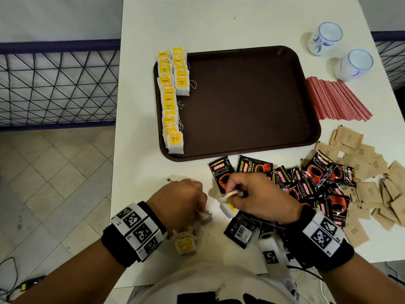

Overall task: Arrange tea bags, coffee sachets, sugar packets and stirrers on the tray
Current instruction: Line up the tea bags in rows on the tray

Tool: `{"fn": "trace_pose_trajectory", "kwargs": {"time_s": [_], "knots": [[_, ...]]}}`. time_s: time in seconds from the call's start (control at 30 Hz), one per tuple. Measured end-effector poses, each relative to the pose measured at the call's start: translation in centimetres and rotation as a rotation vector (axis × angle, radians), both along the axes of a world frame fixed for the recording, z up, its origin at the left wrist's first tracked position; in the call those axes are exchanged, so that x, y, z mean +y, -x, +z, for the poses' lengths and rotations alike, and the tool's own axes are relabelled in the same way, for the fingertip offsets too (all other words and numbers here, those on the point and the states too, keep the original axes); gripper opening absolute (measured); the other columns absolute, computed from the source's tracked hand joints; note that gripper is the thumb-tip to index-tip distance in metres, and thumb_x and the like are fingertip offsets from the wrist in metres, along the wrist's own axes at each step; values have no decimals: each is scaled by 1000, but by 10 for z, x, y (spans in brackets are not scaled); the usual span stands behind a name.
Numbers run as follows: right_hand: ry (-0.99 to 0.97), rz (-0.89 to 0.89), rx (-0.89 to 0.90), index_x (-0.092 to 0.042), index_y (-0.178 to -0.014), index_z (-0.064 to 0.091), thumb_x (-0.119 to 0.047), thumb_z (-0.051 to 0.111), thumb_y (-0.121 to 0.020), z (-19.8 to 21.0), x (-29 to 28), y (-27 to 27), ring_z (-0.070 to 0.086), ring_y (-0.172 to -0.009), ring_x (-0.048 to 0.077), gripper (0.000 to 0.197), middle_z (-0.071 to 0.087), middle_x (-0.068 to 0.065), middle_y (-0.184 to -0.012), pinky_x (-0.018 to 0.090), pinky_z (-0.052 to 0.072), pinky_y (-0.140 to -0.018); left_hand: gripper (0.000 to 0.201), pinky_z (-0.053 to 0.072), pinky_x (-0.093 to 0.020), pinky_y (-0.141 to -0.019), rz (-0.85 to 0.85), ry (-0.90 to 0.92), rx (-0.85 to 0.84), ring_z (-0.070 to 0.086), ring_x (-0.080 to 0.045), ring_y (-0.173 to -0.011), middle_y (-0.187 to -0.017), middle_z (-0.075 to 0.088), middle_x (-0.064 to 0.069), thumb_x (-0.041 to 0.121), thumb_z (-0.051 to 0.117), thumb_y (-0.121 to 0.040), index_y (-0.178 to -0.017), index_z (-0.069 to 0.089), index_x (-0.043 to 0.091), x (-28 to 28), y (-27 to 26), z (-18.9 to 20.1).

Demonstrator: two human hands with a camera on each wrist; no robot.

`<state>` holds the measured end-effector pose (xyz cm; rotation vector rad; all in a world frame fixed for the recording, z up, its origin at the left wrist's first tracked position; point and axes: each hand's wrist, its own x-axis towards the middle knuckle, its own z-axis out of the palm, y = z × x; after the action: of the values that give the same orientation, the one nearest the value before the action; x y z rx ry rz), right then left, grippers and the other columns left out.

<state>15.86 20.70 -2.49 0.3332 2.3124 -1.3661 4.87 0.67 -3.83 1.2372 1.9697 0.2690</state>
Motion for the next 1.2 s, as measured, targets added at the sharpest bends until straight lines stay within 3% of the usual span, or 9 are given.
{"fn": "trace_pose_trajectory", "kwargs": {"time_s": [0.1,0.17,0.3,0.47,0.63,0.73,0.87,1.03,1.2], "knots": [[31,-51,29,-19,-86,69,-10,75,-86,4,5,2,62,-67,2,10,69,-14,-78,16,48,-60,12,50,-29,-75,56,-104,-109,54,-4,-82,-90,65,13,25,71,-80,-91,75,29,0,7,3],[48,-84,74,-17,-84,70,-9,76,-84,7,7,4,66,-74,8,10,71,-9,-82,22,53,-67,11,50,-27,-69,85,-199,-160,56,-5,-77,-85,64,14,34,71,-81,-90,76,30,1,11,6],[81,-132,16,-15,-84,69,-5,73,-85,13,12,6,65,-61,6,11,72,-7,-77,24,52,-60,9,47,-20,-70,191,-294,-240,61,-6,-88,-92,65,13,33,70,-81,-88,75,30,5,19,13],[172,-251,-69,-7,-87,62,2,65,-89,9,14,9,69,-56,18,9,73,10,-73,35,53,-54,7,52,-26,-69,299,-308,-304,66,-8,-85,-91,71,16,28,64,-84,-88,69,28,8,24,22],[233,-294,-43,-5,-90,64,1,62,-93,12,20,22,73,-69,29,7,74,13,-75,38,59,-65,5,49,-21,-70,349,-342,-124,63,-7,-83,-85,69,13,25,68,-89,-91,67,30,9,54,30],[224,-281,10,-4,-91,65,0,61,-95,18,27,44,73,-70,31,7,75,14,-77,31,57,-58,7,44,-16,-68,364,-288,28,61,-2,-79,-84,68,15,26,63,-91,-91,67,32,20,90,36],[180,-281,106,-6,-90,67,-1,63,-93,15,36,87,72,-66,30,7,75,15,-77,32,55,-54,12,42,-15,-72,346,-303,152,56,3,-75,-87,66,17,23,60,-94,-98,71,28,43,139,46],[188,-323,95,-2,-92,65,6,60,-92,-1,43,145,75,-73,29,10,75,18,-80,40,61,-71,24,44,-27,-92,308,-240,267,61,-20,-108,-112,69,-2,20,56,-97,-115,71,15,70,190,36],[146,-299,80,-7,-89,60,6,58,-92,-15,40,184,73,-64,26,13,73,25,-81,29,56,-51,25,41,-24,-88,262,-157,279,58,-21,-110,-112,66,-5,15,57,-95,-116,71,16,87,213,28]]}}
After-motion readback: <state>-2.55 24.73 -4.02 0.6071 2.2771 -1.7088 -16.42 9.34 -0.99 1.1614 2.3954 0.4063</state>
